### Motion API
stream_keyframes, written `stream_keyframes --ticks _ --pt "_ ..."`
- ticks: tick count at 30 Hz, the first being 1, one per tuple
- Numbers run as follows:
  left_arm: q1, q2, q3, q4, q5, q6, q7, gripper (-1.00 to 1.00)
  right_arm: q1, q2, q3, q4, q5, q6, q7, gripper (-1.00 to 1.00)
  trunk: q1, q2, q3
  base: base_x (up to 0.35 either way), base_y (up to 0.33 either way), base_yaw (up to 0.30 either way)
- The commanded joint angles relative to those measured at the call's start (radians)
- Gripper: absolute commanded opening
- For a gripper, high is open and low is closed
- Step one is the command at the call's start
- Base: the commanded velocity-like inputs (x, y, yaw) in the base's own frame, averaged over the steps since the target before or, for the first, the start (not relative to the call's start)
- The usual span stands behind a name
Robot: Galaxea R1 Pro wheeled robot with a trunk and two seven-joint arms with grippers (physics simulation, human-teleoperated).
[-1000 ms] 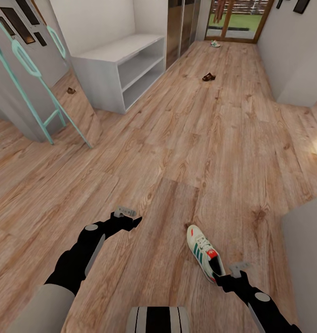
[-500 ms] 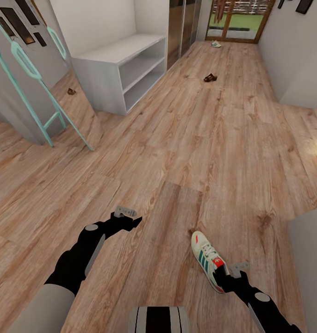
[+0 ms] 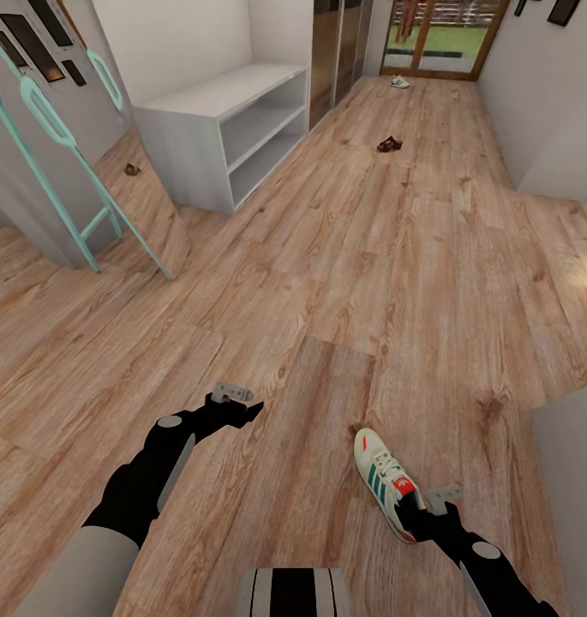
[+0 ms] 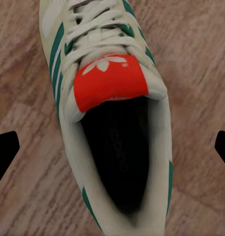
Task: Pick up the two gym shoes and the two sandals from the corridor floor and place them onto the hallstand (shoe rack) in the corridor, making sure they are on the rack and not on the floor. Arrange them so the two gym shoes are next to each other and the two sandals are next to each other.
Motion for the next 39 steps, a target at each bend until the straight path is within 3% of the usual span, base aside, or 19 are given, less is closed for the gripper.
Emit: stream_keyframes --ticks 1,11,18,27,39 --pt "0.0 0.001 -0.001 -0.002 -0.001 0.005 -0.003 1.0 0.0 0.001 -0.004 -0.002 0.009 0.004 0.007 1.0 0.0 0.0 -0.001 0.0 0.0 0.0" --pt "0.0 0.001 -0.001 -0.005 0.0 0.004 -0.008 1.0 0.0 0.001 -0.003 0.005 0.011 -0.022 0.003 1.0 0.003 -0.002 -0.033 0.0 0.0 0.0" --pt "0.0 0.001 -0.001 -0.002 0.0 0.004 -0.009 1.0 0.0 0.0 -0.003 0.009 0.011 -0.129 0.003 1.0 0.003 -0.002 -0.041 0.0 0.0 0.0" --pt "0.0 0.001 -0.001 -0.003 0.0 0.005 -0.009 1.0 0.0 -0.001 -0.004 0.009 0.011 -0.138 0.002 1.0 0.003 -0.002 -0.042 0.0 0.0 0.0" --pt "0.0 0.002 -0.001 -0.002 0.0 0.005 -0.009 1.0 0.0 -0.002 -0.005 0.008 0.011 -0.139 0.001 1.0 0.009 -0.005 -0.1 0.0 0.0 0.0"
